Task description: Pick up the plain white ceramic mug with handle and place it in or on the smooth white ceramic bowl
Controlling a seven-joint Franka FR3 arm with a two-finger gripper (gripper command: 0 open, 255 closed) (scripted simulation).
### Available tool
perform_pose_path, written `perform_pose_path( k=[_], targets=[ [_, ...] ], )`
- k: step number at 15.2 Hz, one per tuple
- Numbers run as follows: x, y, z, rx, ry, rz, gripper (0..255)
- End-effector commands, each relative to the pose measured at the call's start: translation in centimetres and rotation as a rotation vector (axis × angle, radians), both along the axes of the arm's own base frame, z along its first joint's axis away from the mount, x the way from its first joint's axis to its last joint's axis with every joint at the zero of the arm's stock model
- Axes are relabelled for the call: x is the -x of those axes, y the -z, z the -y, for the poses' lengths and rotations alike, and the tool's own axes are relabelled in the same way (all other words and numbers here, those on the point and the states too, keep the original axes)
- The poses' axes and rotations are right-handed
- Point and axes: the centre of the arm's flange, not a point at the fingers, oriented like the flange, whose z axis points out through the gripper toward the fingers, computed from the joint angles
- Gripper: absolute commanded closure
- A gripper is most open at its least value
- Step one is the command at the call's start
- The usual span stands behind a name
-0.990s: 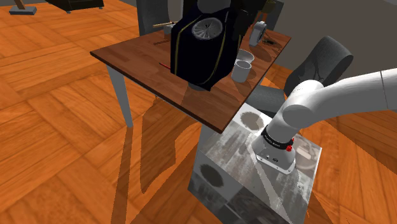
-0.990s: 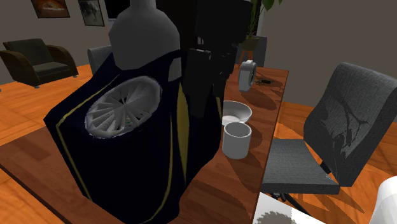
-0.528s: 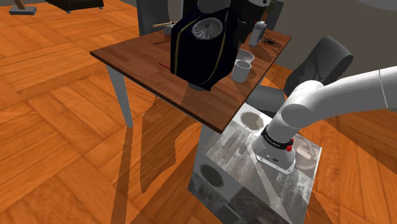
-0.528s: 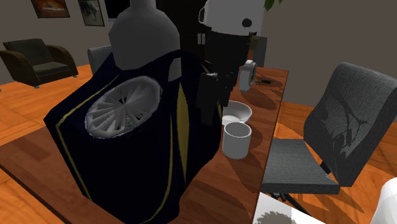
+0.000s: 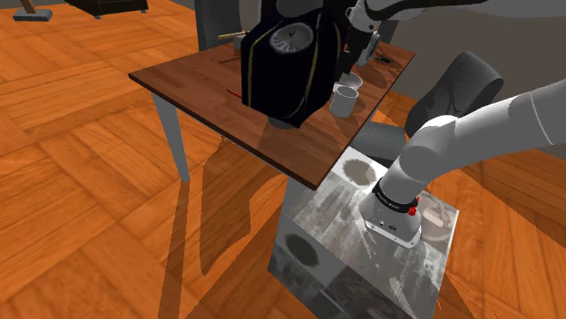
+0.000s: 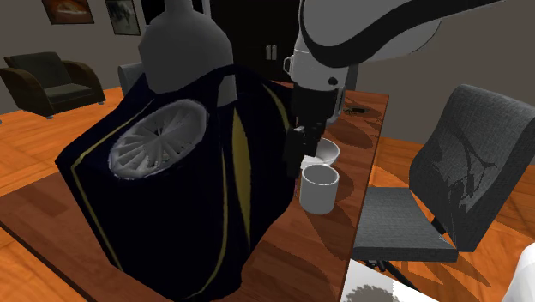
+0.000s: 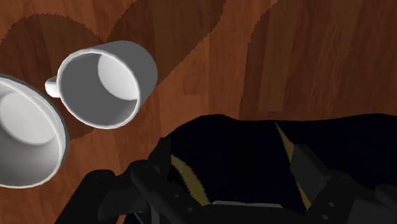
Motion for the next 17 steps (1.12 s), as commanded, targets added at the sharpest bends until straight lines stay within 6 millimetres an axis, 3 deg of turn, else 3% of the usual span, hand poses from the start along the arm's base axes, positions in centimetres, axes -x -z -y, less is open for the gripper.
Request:
perform_pose_path(
  k=[1,9,17],
  targets=[
    [-0.2,2.0,2.0,0.004,0.007,-0.007,0],
    [-1.0,8.8,9.4,0.019,0.035,-0.032,0],
    [-1.2,12.8,9.4,0.019,0.035,-0.032,0]
  ],
)
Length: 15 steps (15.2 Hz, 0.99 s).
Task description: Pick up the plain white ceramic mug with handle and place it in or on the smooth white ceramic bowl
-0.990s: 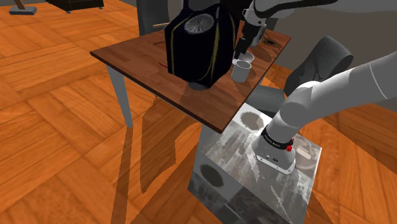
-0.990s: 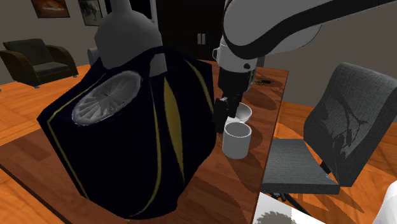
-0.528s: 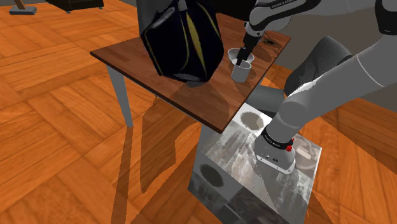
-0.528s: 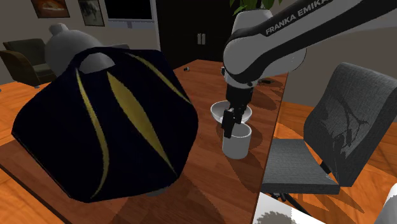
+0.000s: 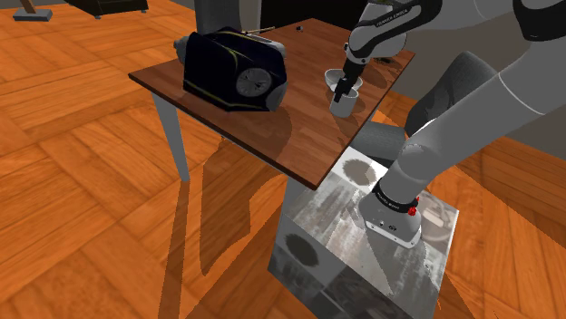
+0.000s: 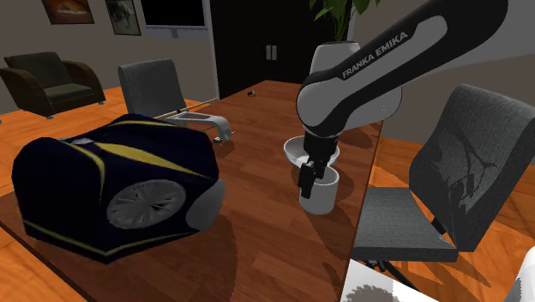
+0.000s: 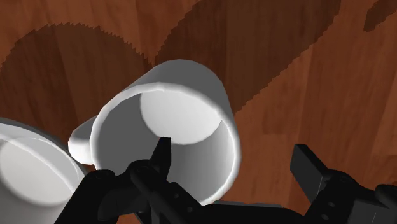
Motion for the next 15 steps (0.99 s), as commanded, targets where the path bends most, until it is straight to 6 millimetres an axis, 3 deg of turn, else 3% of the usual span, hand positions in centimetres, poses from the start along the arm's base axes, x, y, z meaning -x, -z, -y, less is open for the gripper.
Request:
perform_pose_path(
  k=[1,7,8,15],
  targets=[
    [0.02,0.44,-0.1,0.0,0.0,0.001,0],
    [0.02,0.44,-0.1,0.0,0.0,0.001,0],
    [0.02,0.43,-0.1,0.0,0.0,0.001,255],
    [0.02,0.44,-0.09,0.0,0.0,0.001,255]
  ],
)
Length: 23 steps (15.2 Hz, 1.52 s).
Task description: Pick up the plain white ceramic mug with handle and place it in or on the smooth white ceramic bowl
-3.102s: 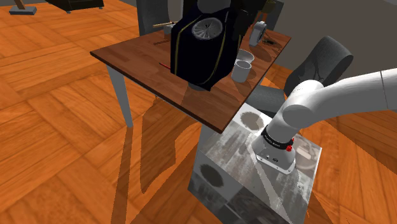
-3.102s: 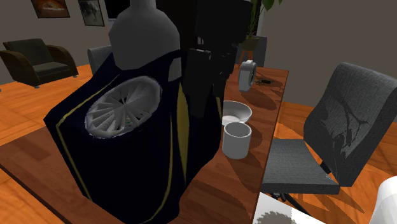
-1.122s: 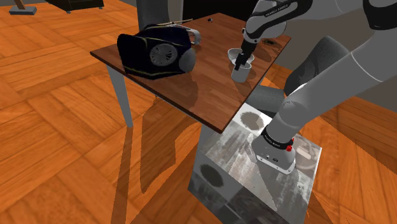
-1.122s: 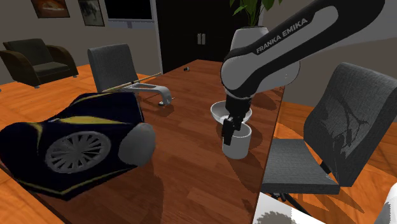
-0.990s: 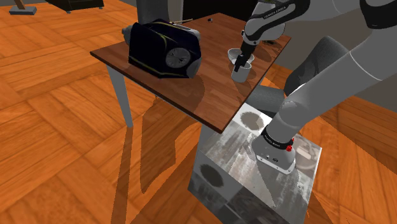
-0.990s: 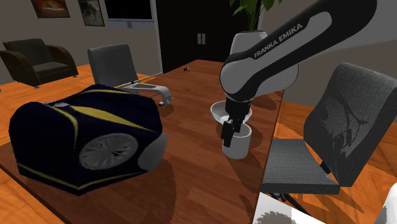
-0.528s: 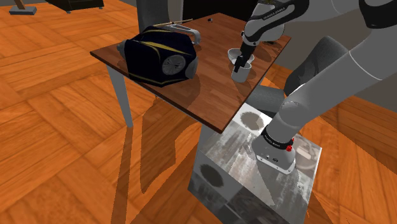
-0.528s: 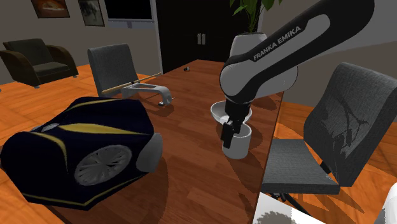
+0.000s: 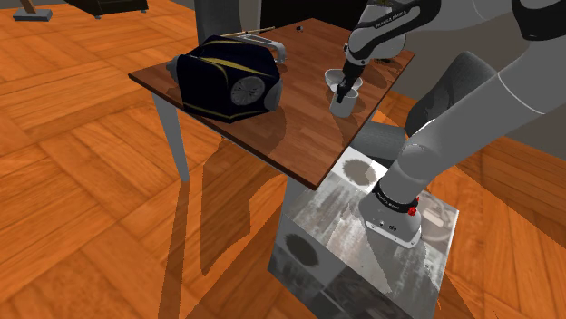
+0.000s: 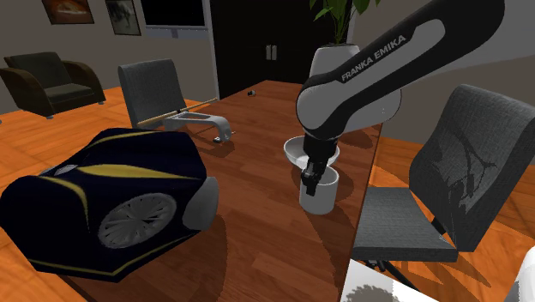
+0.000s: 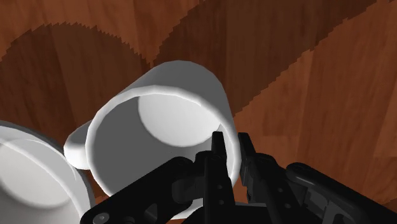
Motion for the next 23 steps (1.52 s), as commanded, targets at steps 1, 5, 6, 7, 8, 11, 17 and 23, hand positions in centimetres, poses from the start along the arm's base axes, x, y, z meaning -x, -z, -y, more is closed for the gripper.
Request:
perform_pose_path(
  k=[1,5,6,7,8,11,17,23],
  targets=[
    [0.0,0.0,0.0,0.0,0.0,0.0,255],
    [0.0,-1.6,0.0,0.0,0.0,0.0,255],
    [0.0,-2.1,0.0,0.0,0.0,0.0,255],
    [0.0,-2.6,0.0,0.0,0.0,0.0,255],
    [0.0,-3.1,0.0,0.0,0.0,0.0,255],
    [0.0,-4.7,0.0,0.0,0.0,0.0,255],
    [0.0,-7.9,0.0,0.0,0.0,0.0,255],
    [0.0,-11.1,0.0,0.0,0.0,0.0,255]
  ],
)
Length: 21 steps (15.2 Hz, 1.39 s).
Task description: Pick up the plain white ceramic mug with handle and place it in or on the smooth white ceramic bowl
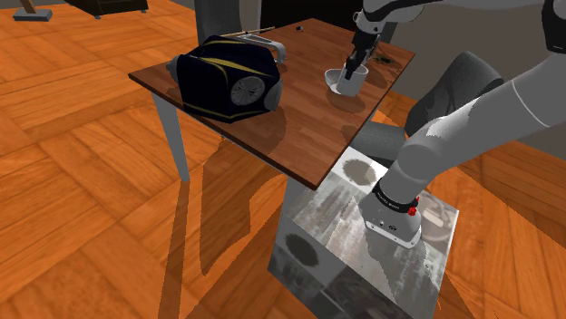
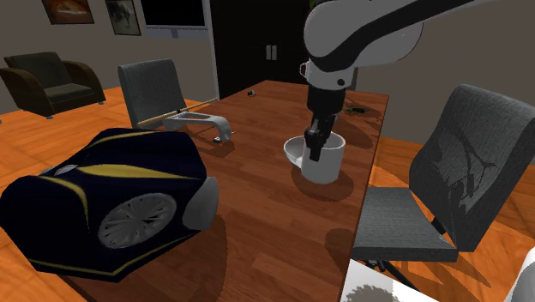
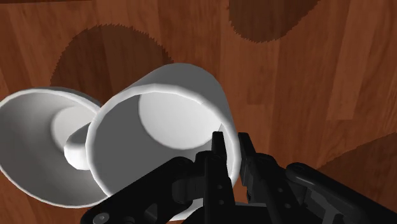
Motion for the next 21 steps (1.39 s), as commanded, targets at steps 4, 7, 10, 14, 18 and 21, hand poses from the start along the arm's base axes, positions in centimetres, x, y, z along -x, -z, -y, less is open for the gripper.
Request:
perform_pose_path(
  k=[4,7,10,14,18,21],
  targets=[
    [0.1,-2.6,-0.1,0.0,0.0,0.0,255],
    [0.1,-3.7,-0.1,0.0,0.0,0.0,255],
    [-1.8,-4.4,3.4,0.0,0.0,0.0,255],
    [-4.3,-5.3,7.9,0.0,0.0,0.0,255],
    [-6.8,-6.2,12.5,0.0,0.0,0.0,255],
    [-8.7,-6.9,15.9,0.0,0.0,0.0,255]
  ],
)
